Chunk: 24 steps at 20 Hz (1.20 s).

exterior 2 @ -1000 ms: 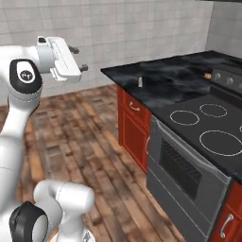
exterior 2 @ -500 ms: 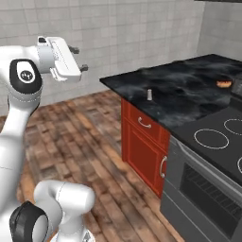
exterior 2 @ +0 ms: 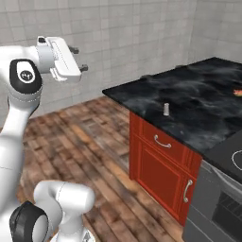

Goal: Pick the candle and jar from the dining table and place them in the open cabinet. Close the cabinet after placing the objects.

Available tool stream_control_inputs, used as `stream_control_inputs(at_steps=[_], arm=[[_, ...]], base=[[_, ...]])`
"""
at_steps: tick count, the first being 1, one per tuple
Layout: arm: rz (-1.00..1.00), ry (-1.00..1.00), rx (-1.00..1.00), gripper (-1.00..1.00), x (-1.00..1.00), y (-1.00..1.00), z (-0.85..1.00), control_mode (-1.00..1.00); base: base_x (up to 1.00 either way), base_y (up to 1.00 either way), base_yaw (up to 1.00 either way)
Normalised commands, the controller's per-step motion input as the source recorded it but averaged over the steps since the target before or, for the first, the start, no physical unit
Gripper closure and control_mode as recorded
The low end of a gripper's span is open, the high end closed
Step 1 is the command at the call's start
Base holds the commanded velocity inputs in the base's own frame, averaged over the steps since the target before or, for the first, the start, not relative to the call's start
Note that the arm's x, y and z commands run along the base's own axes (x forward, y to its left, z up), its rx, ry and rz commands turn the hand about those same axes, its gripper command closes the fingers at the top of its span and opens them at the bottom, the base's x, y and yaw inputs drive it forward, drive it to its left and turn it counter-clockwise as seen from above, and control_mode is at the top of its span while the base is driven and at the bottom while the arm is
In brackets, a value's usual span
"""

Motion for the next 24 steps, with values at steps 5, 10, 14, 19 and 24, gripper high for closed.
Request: stream_control_inputs(at_steps=[5,10,14,19,24], arm=[[0.00,0.00,0.00,-1.00,0.00,0.00,0.00,1.00],[0.00,0.00,0.00,-1.00,0.00,0.00,0.00,1.00],[0.00,0.00,0.00,-1.00,0.00,0.00,0.00,1.00],[0.00,0.00,0.00,-1.00,0.00,0.00,0.00,1.00],[0.00,0.00,0.00,-1.00,0.00,0.00,0.00,1.00]], base=[[0.84,0.54,-0.28],[0.79,0.51,-0.34],[0.70,0.45,-0.39],[0.67,0.32,-0.38],[0.52,-0.06,-0.36]])
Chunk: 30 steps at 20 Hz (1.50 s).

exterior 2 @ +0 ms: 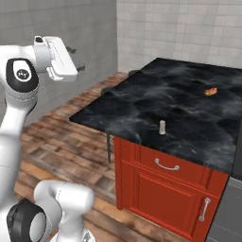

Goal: Pick the candle and jar from the dining table and place them in the open cabinet. Close the cabinet after placing the objects.

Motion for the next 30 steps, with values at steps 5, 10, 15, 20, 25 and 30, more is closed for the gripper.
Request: stream_control_inputs(at_steps=[5,10,15,20,25,30], arm=[[0.00,0.00,0.00,-1.00,0.00,0.00,0.00,1.00],[0.00,0.00,0.00,-1.00,0.00,0.00,0.00,1.00],[0.00,0.00,0.00,-1.00,0.00,0.00,0.00,1.00],[0.00,0.00,0.00,-1.00,0.00,0.00,0.00,1.00],[0.00,0.00,0.00,-1.00,0.00,0.00,0.00,1.00],[0.00,0.00,0.00,-1.00,0.00,0.00,0.00,1.00]], base=[[0.36,-0.38,-0.33],[0.51,-0.02,-0.24],[0.61,0.11,-0.21],[0.69,0.05,-0.19],[0.68,0.00,-0.17],[0.37,0.07,-0.11]])
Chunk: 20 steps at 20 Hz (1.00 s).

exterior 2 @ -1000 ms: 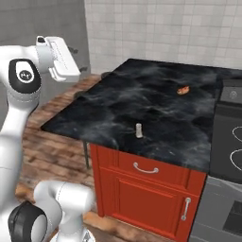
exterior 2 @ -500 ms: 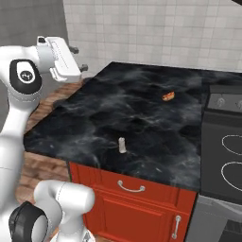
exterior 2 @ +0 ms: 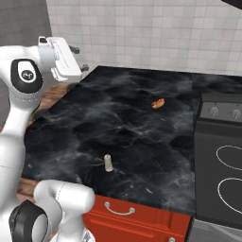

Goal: Pick the candle and jar from the dining table and place them in the open cabinet. Close the cabinet after placing the objects.

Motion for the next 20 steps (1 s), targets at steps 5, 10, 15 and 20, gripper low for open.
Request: stream_control_inputs(at_steps=[5,10,15,20], arm=[[0.00,0.00,0.00,-1.00,0.00,0.00,0.00,1.00],[0.00,0.00,0.00,-1.00,0.00,0.00,0.00,1.00],[-0.07,0.04,0.01,-1.00,-0.06,0.00,-0.29,-1.00],[-0.11,0.08,0.02,-1.00,0.00,0.07,-0.29,-1.00]], base=[[0.00,0.00,0.00],[-0.03,0.00,-0.01],[0.00,0.00,0.00],[0.00,0.00,0.00]])
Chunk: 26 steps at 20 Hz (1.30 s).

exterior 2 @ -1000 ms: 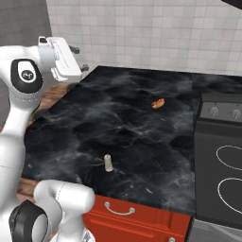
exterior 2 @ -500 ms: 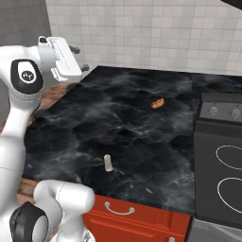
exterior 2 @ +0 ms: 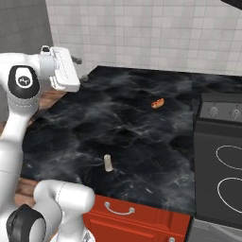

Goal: Pick the candle and jar from the dining table and place them in the open cabinet. Close the cabinet after placing the objects.

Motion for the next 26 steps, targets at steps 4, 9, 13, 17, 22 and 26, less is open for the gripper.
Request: stream_control_inputs(at_steps=[4,9,13,17,22,26], arm=[[-0.11,0.14,0.01,-1.00,0.00,0.12,-0.42,-1.00],[-0.09,0.12,0.01,-1.00,0.05,0.07,-0.45,-1.00],[-0.08,0.06,0.00,-1.00,0.06,0.00,-0.42,-1.00],[-0.11,0.00,0.00,-1.00,0.01,0.02,-0.42,-1.00],[-0.11,0.00,0.00,-1.00,0.02,0.00,-0.49,-1.00],[-0.09,0.00,-0.01,-1.00,0.14,0.00,-0.46,-1.00]], base=[[0.00,0.00,0.00],[0.00,0.00,0.00],[0.00,0.00,0.00],[0.00,0.00,0.00],[0.00,0.00,0.00],[0.00,0.00,0.00]])
